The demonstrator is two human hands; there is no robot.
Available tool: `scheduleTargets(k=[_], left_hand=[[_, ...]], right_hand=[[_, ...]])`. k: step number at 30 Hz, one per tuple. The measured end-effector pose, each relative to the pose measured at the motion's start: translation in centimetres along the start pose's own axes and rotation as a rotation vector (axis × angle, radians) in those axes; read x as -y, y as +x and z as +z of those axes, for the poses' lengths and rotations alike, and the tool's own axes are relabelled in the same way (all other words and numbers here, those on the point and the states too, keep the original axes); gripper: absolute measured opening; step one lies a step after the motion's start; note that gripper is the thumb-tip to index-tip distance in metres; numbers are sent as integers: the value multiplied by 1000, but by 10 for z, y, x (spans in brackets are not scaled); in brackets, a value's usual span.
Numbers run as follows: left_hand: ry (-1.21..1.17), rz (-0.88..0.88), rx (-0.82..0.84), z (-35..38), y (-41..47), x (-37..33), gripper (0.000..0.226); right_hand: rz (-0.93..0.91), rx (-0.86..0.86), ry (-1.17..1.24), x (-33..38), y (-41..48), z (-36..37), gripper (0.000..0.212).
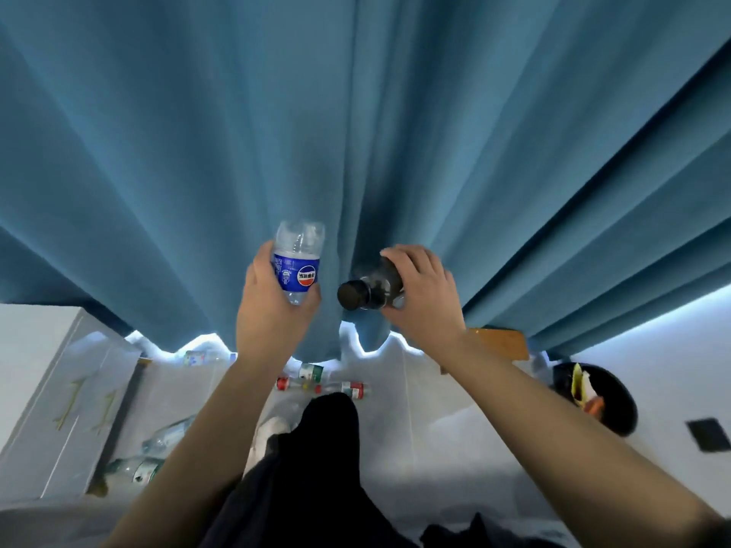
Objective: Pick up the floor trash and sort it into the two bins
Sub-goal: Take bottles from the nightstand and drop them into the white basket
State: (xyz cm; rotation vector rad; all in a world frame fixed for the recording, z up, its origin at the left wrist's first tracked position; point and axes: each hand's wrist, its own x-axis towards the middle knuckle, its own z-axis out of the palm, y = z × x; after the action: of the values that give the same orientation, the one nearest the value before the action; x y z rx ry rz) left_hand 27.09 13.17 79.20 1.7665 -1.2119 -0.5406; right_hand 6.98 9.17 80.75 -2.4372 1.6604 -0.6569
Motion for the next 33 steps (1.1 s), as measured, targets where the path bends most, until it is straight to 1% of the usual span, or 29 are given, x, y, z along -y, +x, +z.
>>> scheduleTargets(k=[5, 11, 16, 19, 22, 25, 27, 29, 33], left_hand=[[9, 123, 145, 49, -4, -39, 65], [-6, 248, 320, 121, 2, -84, 68], [28, 361, 468, 197, 8, -122, 70], [2, 372, 579, 247, 19, -142, 75], [43, 400, 656, 293, 32, -165, 79], [68, 412, 746, 336, 43, -189, 79], [63, 400, 791, 364, 48, -201, 74], [80, 390, 816, 389, 47, -213, 64], [129, 464, 922, 434, 31, -236, 54]], right_hand=[[151, -120, -24, -52, -30, -32, 64], [372, -215, -65, -119, -61, -67, 66], [532, -254, -74, -177, -73, -90, 68], [608, -277, -63, -219, -67, -99, 67], [703, -301, 8, -261, -52, -109, 63], [846, -342, 134, -299, -40, -119, 58], [930, -388, 216, -320, -40, -126, 57], [997, -437, 271, -337, -48, -133, 59], [1091, -562, 334, -366, -79, -145, 67]])
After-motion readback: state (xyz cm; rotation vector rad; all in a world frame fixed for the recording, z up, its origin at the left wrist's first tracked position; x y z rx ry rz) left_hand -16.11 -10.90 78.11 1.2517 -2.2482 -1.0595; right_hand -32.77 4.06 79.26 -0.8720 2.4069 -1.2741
